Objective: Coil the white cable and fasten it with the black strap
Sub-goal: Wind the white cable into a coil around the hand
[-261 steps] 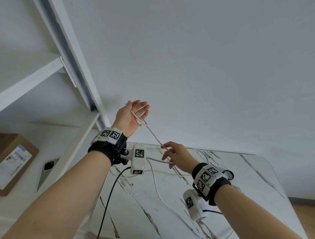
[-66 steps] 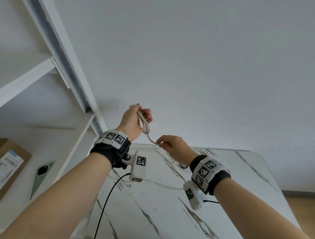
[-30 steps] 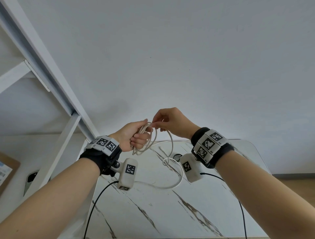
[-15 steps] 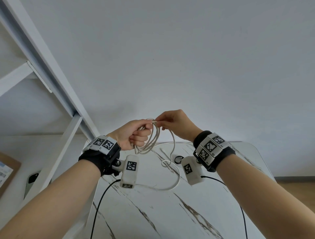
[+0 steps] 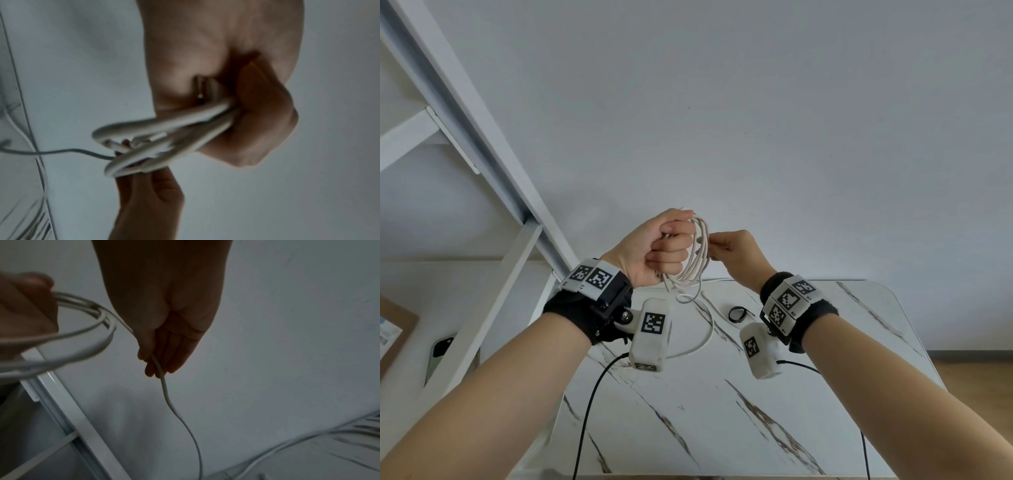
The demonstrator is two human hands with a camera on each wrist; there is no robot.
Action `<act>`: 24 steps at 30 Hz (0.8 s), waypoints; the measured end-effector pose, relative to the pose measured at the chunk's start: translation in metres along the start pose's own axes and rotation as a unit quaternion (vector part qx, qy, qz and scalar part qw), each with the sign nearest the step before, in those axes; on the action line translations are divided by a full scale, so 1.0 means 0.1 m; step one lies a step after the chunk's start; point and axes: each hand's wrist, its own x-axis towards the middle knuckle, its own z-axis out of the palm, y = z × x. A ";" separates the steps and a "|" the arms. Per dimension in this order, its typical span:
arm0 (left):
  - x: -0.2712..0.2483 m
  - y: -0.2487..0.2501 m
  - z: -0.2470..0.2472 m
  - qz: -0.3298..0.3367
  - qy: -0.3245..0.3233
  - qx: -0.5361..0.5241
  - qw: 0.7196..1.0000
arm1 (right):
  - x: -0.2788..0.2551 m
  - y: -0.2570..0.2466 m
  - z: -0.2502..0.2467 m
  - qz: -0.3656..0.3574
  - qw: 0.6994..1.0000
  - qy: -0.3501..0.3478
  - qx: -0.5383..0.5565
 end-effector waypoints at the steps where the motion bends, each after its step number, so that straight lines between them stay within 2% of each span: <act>1: 0.02 0.00 0.03 0.010 -0.006 -0.013 1.000 | -0.02 0.02 0.02 0.006 1.000 -0.005 -0.013; 9: 0.16 0.05 0.12 0.122 -0.019 -0.133 0.983 | -0.15 0.19 0.22 0.069 0.996 -0.032 -0.048; 12: 0.27 0.09 0.07 0.174 0.042 -0.220 0.959 | -0.23 0.19 0.28 0.090 0.995 -0.030 -0.030; 15: 0.34 0.17 0.01 0.212 0.106 -0.257 0.937 | -0.30 0.22 0.31 0.113 0.993 -0.026 -0.016; 21: 0.38 0.40 -0.09 0.264 0.143 -0.309 0.903 | -0.39 0.32 0.31 0.107 0.993 -0.048 0.004; 24: 0.39 0.47 -0.19 0.275 0.174 -0.303 0.896 | -0.37 0.31 0.26 0.111 0.993 -0.045 0.002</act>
